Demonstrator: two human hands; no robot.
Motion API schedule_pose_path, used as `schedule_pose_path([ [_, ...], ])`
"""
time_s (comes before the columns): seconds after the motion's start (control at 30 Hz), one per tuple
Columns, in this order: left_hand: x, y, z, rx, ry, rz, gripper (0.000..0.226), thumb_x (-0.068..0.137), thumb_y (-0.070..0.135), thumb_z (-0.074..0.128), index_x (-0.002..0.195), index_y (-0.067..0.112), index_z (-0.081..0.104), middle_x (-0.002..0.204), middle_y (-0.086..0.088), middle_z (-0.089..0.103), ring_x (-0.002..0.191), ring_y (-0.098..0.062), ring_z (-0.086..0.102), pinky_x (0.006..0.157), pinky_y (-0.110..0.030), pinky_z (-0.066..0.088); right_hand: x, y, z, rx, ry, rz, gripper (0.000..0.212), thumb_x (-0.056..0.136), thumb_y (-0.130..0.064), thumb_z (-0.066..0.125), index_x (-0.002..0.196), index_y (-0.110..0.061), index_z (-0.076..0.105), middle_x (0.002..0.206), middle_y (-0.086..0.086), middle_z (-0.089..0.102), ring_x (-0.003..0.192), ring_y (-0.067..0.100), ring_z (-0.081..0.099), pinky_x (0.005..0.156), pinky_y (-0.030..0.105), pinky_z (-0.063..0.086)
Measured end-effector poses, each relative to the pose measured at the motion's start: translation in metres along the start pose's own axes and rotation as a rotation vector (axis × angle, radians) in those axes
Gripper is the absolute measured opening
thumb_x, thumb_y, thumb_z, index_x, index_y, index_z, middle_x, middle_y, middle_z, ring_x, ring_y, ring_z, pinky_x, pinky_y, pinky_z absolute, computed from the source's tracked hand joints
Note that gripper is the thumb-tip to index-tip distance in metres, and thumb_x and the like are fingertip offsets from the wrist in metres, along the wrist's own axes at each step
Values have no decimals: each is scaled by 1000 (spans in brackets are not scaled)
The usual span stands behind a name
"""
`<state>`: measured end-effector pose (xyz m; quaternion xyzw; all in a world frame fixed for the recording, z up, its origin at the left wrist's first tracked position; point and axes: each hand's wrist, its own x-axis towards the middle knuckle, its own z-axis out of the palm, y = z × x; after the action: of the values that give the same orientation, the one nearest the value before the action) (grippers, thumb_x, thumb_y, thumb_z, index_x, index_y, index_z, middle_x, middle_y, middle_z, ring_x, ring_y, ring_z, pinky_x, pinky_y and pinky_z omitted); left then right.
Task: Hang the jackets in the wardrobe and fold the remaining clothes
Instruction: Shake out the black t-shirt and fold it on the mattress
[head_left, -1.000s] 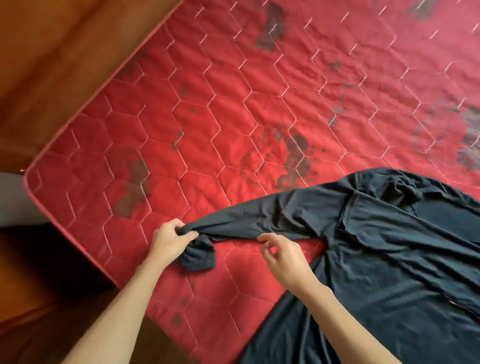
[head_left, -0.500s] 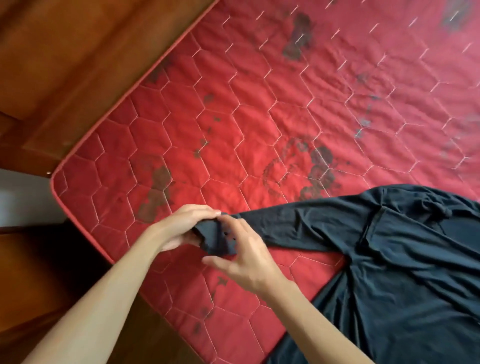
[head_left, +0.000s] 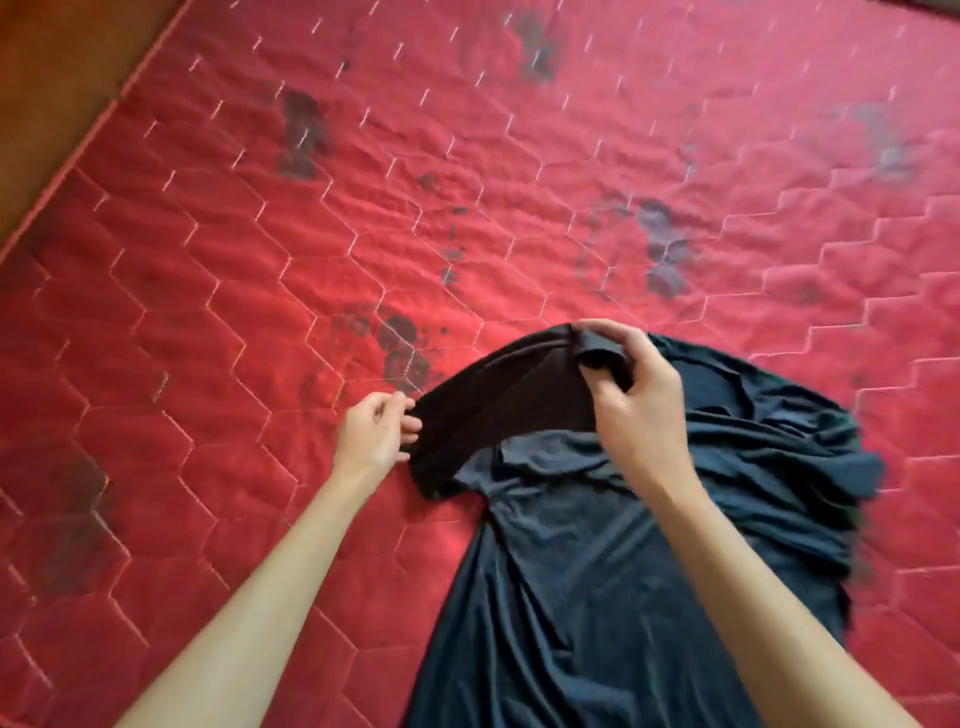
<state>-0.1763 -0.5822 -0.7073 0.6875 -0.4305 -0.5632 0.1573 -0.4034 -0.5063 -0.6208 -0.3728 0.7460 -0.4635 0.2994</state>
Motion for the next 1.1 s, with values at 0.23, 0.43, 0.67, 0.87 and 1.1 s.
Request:
schedule_pose_path([
  [0.23, -18, -28, 75, 407, 15, 98, 26, 92, 27, 68, 116, 17, 62, 95, -1, 66, 85, -17, 59, 77, -23, 34, 5, 113, -194, -261, 354, 250, 27, 94, -15, 65, 119, -6, 64, 112, 8, 68, 95, 5, 60, 83, 13, 41],
  [0.43, -17, -43, 129, 515, -41, 119, 50, 85, 31, 77, 126, 13, 55, 95, -3, 67, 89, -24, 65, 89, -35, 47, -28, 215, -249, -401, 284, 637, 47, 90, -19, 68, 133, -6, 51, 121, 16, 66, 111, 31, 62, 98, 41, 43],
  [0.67, -52, -69, 135, 645, -55, 75, 64, 73, 72, 69, 110, 22, 54, 95, 4, 65, 97, -24, 61, 89, -38, 48, -125, 260, -239, -429, 213, 881, 67, 87, -28, 72, 139, 3, 43, 129, 27, 56, 126, 40, 48, 105, 43, 36],
  [0.87, -116, -149, 98, 869, -163, -29, 91, 63, 80, 67, 123, 12, 60, 123, -9, 68, 116, -32, 61, 96, -43, 50, -234, 266, -231, -392, -49, 969, 48, 81, -44, 77, 110, -10, 57, 109, 12, 67, 108, 32, 62, 81, 36, 41],
  [1.1, -224, -233, 59, 766, -178, -181, 38, 76, 46, 82, 99, 17, 76, 100, -1, 77, 102, -25, 69, 88, -39, 53, -340, 263, -225, -363, -205, 807, 22, 77, -40, 80, 89, -22, 75, 84, -4, 74, 82, 18, 68, 69, 33, 50],
])
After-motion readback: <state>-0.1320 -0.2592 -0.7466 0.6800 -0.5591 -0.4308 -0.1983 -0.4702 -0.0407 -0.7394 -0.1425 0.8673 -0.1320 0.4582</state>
